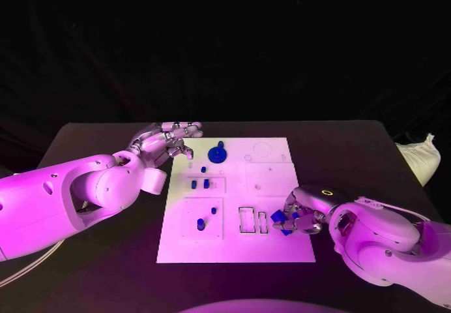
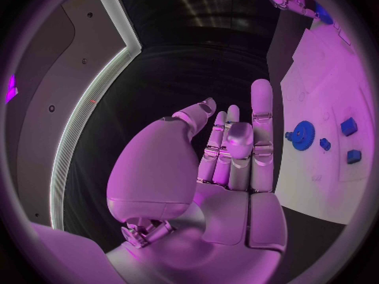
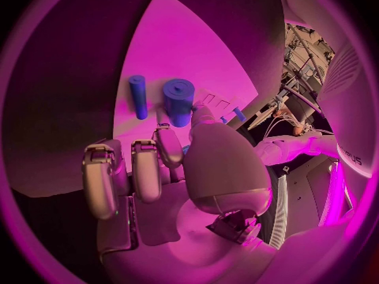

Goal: Assemble the parts on the task board

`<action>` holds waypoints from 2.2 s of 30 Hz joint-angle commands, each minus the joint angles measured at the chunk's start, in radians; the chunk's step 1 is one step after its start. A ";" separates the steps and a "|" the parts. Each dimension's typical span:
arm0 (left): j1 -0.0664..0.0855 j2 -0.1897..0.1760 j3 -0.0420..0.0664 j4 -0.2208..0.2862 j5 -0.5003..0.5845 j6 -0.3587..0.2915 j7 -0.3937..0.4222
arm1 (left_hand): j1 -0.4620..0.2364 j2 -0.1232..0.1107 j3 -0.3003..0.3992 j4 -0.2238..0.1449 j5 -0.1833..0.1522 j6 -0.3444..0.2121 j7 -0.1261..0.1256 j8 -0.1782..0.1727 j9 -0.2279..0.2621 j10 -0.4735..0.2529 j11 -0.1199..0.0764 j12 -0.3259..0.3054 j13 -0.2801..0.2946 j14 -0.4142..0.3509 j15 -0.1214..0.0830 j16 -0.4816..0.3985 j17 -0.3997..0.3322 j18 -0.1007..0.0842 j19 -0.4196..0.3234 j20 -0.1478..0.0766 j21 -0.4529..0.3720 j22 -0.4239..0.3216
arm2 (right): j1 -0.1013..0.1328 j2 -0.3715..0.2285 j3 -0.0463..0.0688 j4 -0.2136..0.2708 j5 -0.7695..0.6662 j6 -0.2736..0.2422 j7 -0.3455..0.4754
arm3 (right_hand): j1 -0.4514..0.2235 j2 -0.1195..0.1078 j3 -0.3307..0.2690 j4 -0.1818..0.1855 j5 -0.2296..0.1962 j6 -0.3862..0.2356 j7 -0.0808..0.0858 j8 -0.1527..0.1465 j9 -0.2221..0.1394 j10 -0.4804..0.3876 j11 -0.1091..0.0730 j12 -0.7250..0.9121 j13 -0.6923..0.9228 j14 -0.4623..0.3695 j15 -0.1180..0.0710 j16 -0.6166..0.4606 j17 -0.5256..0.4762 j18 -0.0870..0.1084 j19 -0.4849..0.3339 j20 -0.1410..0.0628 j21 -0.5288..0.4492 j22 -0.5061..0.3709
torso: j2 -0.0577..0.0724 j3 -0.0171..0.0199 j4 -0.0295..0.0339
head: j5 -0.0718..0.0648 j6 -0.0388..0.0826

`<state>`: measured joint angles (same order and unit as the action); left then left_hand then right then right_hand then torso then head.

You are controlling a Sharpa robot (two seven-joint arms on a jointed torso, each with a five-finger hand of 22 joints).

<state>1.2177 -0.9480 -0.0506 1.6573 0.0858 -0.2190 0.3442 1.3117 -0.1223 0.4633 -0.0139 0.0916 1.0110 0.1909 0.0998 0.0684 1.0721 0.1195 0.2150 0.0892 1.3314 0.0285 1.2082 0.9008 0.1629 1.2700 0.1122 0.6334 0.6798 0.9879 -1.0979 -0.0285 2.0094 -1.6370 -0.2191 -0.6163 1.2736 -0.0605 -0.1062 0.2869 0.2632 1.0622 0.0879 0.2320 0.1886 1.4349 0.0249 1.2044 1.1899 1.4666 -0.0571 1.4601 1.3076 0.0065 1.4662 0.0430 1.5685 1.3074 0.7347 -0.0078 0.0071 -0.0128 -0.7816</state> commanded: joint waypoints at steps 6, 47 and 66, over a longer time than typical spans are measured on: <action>0.000 -0.002 0.000 0.005 0.002 0.019 0.004 | 0.003 0.010 -0.005 0.000 -0.003 -0.007 0.001 0.006 0.001 -0.007 -0.002 0.003 0.002 -0.006 -0.001 -0.001 -0.001 0.019 0.000 0.010 -0.007 -0.001 | -0.018 0.016 -0.003 -0.018 -0.027 0.033 -0.016 | -0.002 0.014 -0.007 0.000 0.002 -0.010 0.000 0.007 0.003 0.016 -0.018 0.111 0.148 0.070 -0.006 0.005 0.060 -0.007 0.105 0.001 0.002 0.263 | -0.001 -0.0004 -0.0003 | 0.005 -0.003; 0.000 -0.002 0.000 0.016 0.002 0.027 0.000 | 0.001 0.011 -0.008 0.000 -0.003 -0.007 0.001 0.009 0.001 -0.010 -0.003 0.010 0.003 -0.007 -0.002 0.000 -0.002 0.019 0.000 0.010 -0.008 -0.002 | 0.009 0.090 0.020 0.027 0.278 -0.144 -0.054 | -0.038 0.099 -0.032 0.005 0.200 0.041 -0.026 0.047 0.068 0.030 -0.039 0.107 0.184 0.069 -0.024 0.007 0.063 -0.007 0.105 -0.014 0.002 0.263 | 0.000 -0.0005 0.0005 | 0.007 -0.002; 0.000 -0.003 0.000 0.022 0.002 0.029 0.000 | 0.001 0.011 -0.008 0.000 -0.003 -0.007 0.001 0.009 0.001 -0.010 -0.003 0.010 0.003 -0.007 -0.002 0.000 -0.002 0.019 0.000 0.010 -0.008 -0.002 | 0.008 0.164 0.017 -0.011 0.266 -0.105 -0.116 | -0.088 0.113 -0.066 0.004 0.180 0.067 -0.040 0.064 0.092 0.032 -0.051 0.093 0.183 0.069 -0.033 0.005 0.061 -0.007 0.105 -0.023 0.002 0.263 | 0.000 0.0000 0.0002 | 0.014 -0.005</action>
<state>1.2177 -0.9517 -0.0509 1.6756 0.0858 -0.2106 0.3395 1.3117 -0.1223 0.4634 -0.0139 0.0916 1.0110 0.1909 0.1062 0.0685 1.0684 0.1159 0.2239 0.0906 1.3315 0.0285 1.2082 0.8997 0.1629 1.2700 0.1122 0.6292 0.6790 0.9975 -0.9374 -0.0102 2.0006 -1.3550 -0.3445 -0.6886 1.1949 0.0521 -0.1675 0.2915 0.4486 1.0923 0.0799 0.2945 0.2818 1.4641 -0.0182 1.3002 1.3217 1.4663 -0.0858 1.4639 1.3078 0.0067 1.4662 0.0287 1.5685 1.3075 0.7347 -0.0076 0.0069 0.0008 -0.7873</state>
